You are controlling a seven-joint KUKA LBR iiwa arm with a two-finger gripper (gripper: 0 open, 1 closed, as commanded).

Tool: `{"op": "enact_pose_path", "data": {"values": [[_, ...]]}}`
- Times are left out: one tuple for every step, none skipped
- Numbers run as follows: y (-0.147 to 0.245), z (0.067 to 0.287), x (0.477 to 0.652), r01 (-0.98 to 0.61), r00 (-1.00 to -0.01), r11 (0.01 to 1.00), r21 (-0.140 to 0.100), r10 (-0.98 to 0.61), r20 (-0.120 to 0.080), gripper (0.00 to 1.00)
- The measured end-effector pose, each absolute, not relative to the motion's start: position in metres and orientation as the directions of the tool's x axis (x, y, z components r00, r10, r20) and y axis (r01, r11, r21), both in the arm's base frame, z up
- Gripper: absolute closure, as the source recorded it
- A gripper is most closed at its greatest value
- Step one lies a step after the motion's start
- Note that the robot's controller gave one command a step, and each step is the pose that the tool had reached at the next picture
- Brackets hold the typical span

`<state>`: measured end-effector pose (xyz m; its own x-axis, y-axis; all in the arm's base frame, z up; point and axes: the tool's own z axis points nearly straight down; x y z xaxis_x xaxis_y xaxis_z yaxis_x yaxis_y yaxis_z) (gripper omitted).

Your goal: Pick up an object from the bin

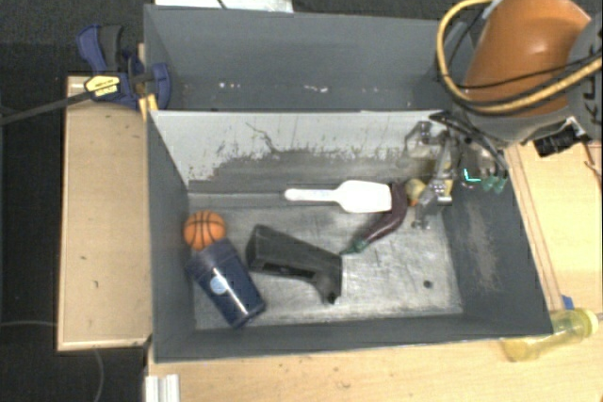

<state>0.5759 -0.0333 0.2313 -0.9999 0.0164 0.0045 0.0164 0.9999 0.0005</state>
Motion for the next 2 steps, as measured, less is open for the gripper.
{"op": "enact_pose_path", "data": {"values": [[-0.033, 0.236, 0.577, 0.016, -1.0, 1.0, 0.0, 0.016, -0.004, 0.0], [-0.022, 0.183, 0.579, -0.146, -0.989, 0.989, -0.001, -0.146, -0.006, 0.0]]}}
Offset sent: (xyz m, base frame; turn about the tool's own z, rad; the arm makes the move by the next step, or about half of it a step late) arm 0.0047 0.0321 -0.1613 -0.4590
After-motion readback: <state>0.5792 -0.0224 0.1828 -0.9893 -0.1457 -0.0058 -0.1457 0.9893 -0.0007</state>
